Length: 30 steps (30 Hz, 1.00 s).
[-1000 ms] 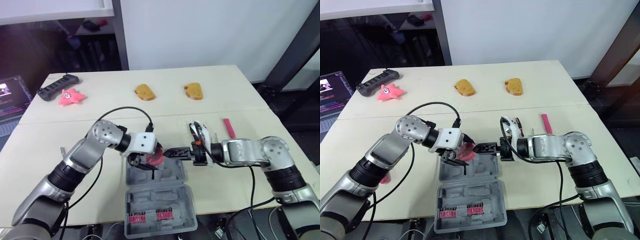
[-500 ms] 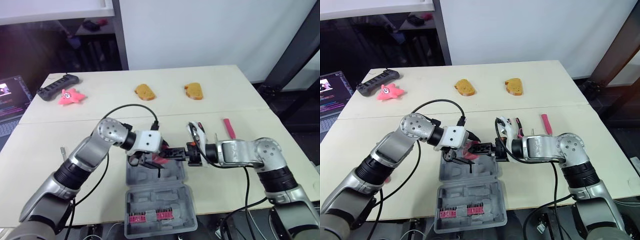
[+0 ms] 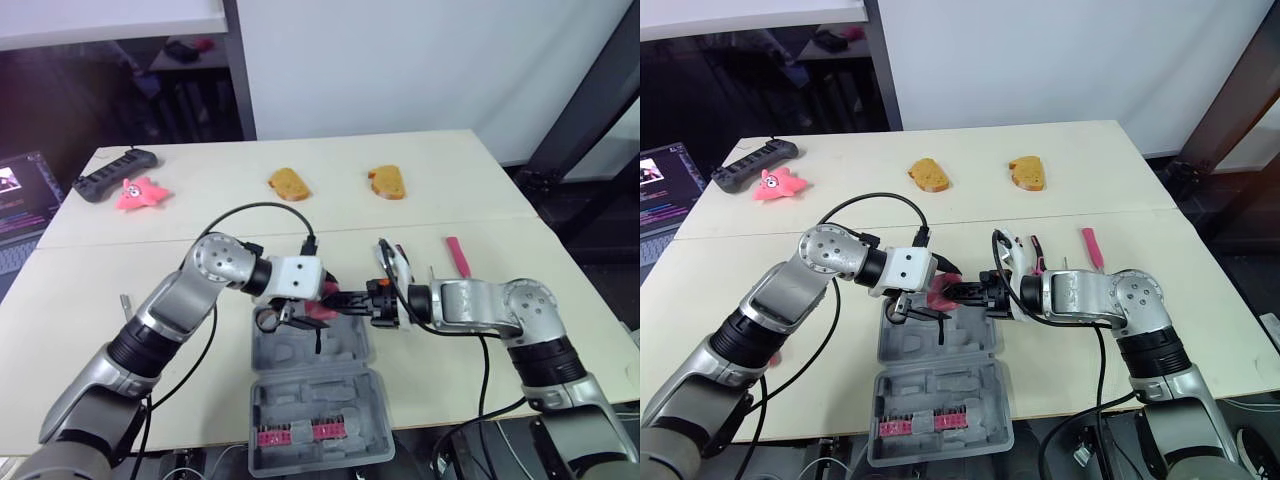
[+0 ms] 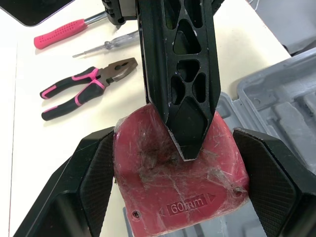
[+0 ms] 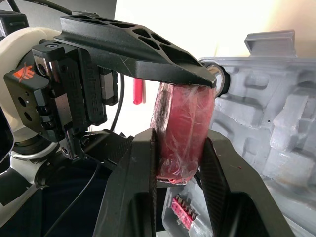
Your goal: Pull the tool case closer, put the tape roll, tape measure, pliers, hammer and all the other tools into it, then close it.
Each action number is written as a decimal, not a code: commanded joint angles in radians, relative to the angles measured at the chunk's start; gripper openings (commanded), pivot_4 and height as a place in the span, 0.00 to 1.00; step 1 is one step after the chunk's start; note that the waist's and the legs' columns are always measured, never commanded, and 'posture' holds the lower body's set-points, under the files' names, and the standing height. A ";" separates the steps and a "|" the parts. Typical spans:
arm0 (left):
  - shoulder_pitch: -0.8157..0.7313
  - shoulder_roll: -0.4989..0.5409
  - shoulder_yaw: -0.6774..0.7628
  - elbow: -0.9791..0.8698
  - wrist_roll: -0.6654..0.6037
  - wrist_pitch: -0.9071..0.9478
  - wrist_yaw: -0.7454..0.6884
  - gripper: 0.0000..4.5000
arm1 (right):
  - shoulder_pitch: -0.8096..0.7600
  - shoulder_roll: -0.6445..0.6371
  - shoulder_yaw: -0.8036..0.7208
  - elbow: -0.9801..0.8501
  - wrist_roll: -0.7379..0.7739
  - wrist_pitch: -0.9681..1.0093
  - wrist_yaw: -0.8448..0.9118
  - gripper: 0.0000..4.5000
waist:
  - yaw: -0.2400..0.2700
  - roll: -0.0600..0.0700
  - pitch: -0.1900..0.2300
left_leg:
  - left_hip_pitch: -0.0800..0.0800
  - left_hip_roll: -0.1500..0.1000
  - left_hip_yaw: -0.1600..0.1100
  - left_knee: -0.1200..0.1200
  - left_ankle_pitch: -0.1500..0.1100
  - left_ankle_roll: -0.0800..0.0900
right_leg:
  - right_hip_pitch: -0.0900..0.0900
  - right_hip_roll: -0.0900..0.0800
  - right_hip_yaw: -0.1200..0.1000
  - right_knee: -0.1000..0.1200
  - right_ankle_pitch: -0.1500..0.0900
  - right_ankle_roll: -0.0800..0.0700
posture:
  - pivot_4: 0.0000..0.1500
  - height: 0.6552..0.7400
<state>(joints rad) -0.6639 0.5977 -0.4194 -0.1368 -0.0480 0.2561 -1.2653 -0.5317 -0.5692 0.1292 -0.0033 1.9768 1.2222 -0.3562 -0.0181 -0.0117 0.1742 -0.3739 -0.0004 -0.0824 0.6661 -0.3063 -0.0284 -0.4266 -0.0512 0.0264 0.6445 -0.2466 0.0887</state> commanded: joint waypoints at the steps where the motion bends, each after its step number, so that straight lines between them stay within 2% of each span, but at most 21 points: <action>1: -0.010 -0.002 0.000 -0.014 -0.040 0.027 -0.039 0.94 | -0.018 0.001 -0.021 -0.051 -0.005 0.015 0.005 0.16 | 0.000 0.000 0.000 | 0.000 0.000 0.000 0.000 0.000 0.000 | 0.000 0.000 0.000 0.000 0.000 0.000 | 1.00 1.00; 2: -0.008 -0.002 0.006 -0.015 -0.057 0.034 -0.048 0.99 | -0.015 -0.002 -0.023 -0.054 -0.005 0.015 0.007 0.16 | 0.000 0.000 0.000 | 0.000 0.000 0.000 0.000 0.000 0.000 | 0.000 0.000 0.000 0.000 0.000 0.000 | 1.00 1.00; 5: -0.005 -0.010 0.049 -0.012 -0.100 0.062 -0.041 0.99 | 0.004 -0.020 -0.033 -0.068 -0.005 0.019 0.016 0.16 | 0.000 0.000 0.000 | 0.000 0.000 0.000 0.000 0.000 0.000 | 0.000 0.000 0.000 0.000 0.000 0.000 | 1.00 1.00; 9: 0.025 0.052 0.143 -0.020 -0.182 0.114 -0.060 0.99 | 0.051 -0.082 -0.059 -0.093 -0.005 0.021 0.039 0.16 | 0.000 0.000 0.000 | 0.000 0.000 0.000 0.000 0.000 0.000 | 0.000 0.000 0.000 0.000 0.000 0.000 | 1.00 1.00; 11: 0.078 0.120 0.230 -0.024 -0.251 0.136 -0.093 0.99 | 0.088 -0.127 -0.094 -0.105 -0.005 0.020 0.063 0.16 | -0.006 0.001 0.001 | 0.000 0.000 0.000 0.000 0.000 0.000 | 0.000 0.000 0.000 0.000 0.000 0.000 | 1.00 1.00; 14: 0.168 0.169 0.339 -0.032 -0.368 0.149 -0.135 0.99 | 0.122 -0.175 -0.121 -0.125 -0.005 0.023 0.107 0.16 | -0.005 0.003 0.002 | 0.000 0.001 0.000 -0.001 0.000 0.001 | -0.001 0.001 0.000 0.000 -0.001 -0.001 | 1.00 1.00; 17: 0.335 0.186 0.513 0.052 -0.463 0.037 -0.204 0.99 | 0.190 -0.255 -0.161 -0.148 -0.005 0.041 0.179 0.16 | -0.003 0.003 0.002 | 0.000 0.001 0.000 -0.001 0.000 0.001 | -0.001 0.001 0.000 0.000 -0.001 -0.001 | 1.00 1.00; 21: 0.501 0.241 0.584 0.123 -0.475 -0.044 -0.290 0.99 | 0.302 -0.342 -0.186 -0.168 -0.005 0.038 0.235 0.16 | 0.005 0.003 0.002 | 0.000 0.002 0.000 -0.001 -0.001 0.001 | -0.001 0.001 0.000 0.000 -0.001 -0.002 | 1.00 1.00; 24: 0.590 0.228 0.614 0.116 -0.491 -0.127 -0.331 0.99 | 0.386 -0.370 -0.208 -0.165 -0.005 0.003 0.202 0.16 | 0.011 0.003 0.002 | 0.000 0.001 0.001 -0.001 -0.001 0.001 | 0.000 0.000 0.000 -0.001 -0.002 -0.004 | 1.00 1.00; 30: 0.621 0.177 0.604 0.128 -0.463 -0.247 -0.308 0.99 | 0.489 -0.358 -0.225 -0.202 -0.005 -0.067 0.117 0.16 | 0.007 0.003 0.002 | 0.000 0.002 0.001 -0.001 -0.001 0.001 | 0.001 0.001 0.000 -0.003 -0.002 -0.003 | 1.00 1.00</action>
<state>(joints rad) -0.0368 0.7763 0.1733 -0.0006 -0.5098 0.0488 -1.5821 -0.0487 -0.9280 -0.0686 -0.1645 1.9557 1.1757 -0.2275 -0.0110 -0.0089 0.1763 -0.3737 0.0014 -0.0815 0.6653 -0.3070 -0.0273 -0.4259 -0.0505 0.0263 0.6416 -0.2481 0.0865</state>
